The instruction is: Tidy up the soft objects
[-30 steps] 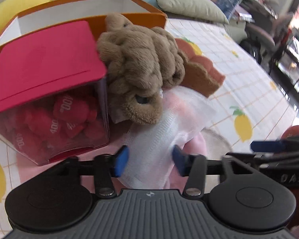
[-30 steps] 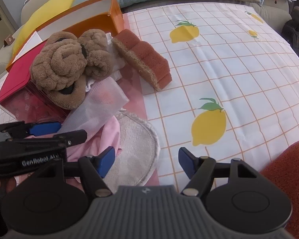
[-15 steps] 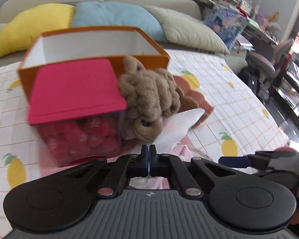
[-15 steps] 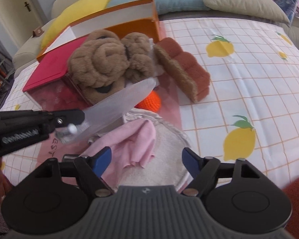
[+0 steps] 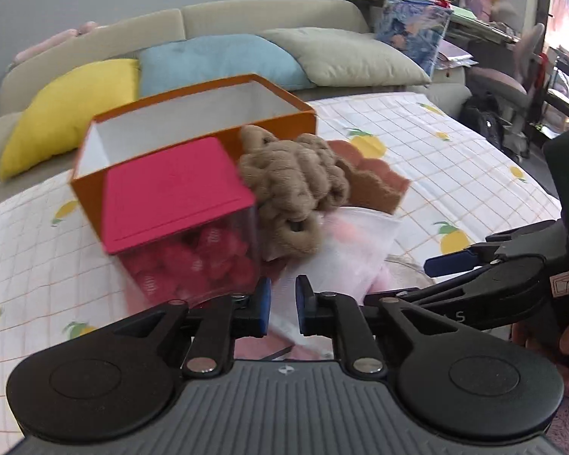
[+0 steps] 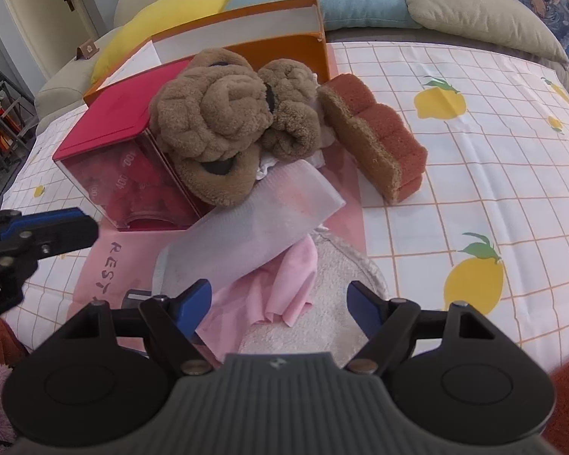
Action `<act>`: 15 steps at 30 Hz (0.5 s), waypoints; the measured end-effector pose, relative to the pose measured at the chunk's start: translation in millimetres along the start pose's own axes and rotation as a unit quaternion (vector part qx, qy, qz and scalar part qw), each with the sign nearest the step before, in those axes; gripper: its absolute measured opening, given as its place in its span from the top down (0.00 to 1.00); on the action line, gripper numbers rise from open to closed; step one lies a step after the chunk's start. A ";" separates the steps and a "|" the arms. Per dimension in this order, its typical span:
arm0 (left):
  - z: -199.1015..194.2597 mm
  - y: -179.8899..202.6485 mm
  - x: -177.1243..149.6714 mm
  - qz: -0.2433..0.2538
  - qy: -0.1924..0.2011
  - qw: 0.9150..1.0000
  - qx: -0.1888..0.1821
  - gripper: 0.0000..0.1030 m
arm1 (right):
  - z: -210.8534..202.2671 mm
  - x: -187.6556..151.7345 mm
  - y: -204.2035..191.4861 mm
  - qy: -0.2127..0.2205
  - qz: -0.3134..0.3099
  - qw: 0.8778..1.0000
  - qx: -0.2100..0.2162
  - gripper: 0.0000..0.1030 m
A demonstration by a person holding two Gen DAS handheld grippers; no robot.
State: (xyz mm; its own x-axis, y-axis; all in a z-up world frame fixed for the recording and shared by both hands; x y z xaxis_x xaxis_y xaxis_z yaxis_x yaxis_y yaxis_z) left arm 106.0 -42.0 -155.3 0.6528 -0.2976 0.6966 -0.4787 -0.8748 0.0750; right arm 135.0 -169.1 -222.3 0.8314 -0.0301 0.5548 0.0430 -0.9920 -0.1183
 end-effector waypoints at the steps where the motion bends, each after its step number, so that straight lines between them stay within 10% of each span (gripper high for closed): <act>1: 4.8 0.3 1.0 -0.007 -0.005 1.000 -0.011 0.81 | -0.1 0.3 1.7 0.000 0.003 1.000 -0.004 0.25; 5: 26.0 12.9 -1.2 0.035 -0.031 0.997 -0.058 0.67 | 2.6 4.7 19.6 0.002 0.029 0.999 -0.041 0.25; 9: 42.7 25.4 -8.6 0.094 -0.040 0.994 -0.023 0.30 | 2.9 6.1 39.4 -0.001 0.074 0.996 -0.047 0.25; 15: 63.7 40.8 -16.9 0.157 -0.040 0.987 -0.001 0.27 | 7.9 5.1 42.5 -0.014 0.083 0.996 -0.043 0.25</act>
State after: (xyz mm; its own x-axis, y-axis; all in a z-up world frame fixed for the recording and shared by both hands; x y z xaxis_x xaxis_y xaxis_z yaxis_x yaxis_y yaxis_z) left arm 112.8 -97.0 -209.5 0.5169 -0.5828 0.6271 -0.6660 -0.7340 -0.1332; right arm 145.5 -210.5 -231.0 0.8383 -0.1918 0.5104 -0.1420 -0.9806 -0.1352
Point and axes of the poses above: each gripper's, at about its wrist camera, not at the fingertips, and z roughly the way its jaws point, y to its right, x to its top, the point moved 6 cm from there along z, roughly the way its jaws point, and after that the axes turned 7 degrees about -x, right-handed, at the moved point
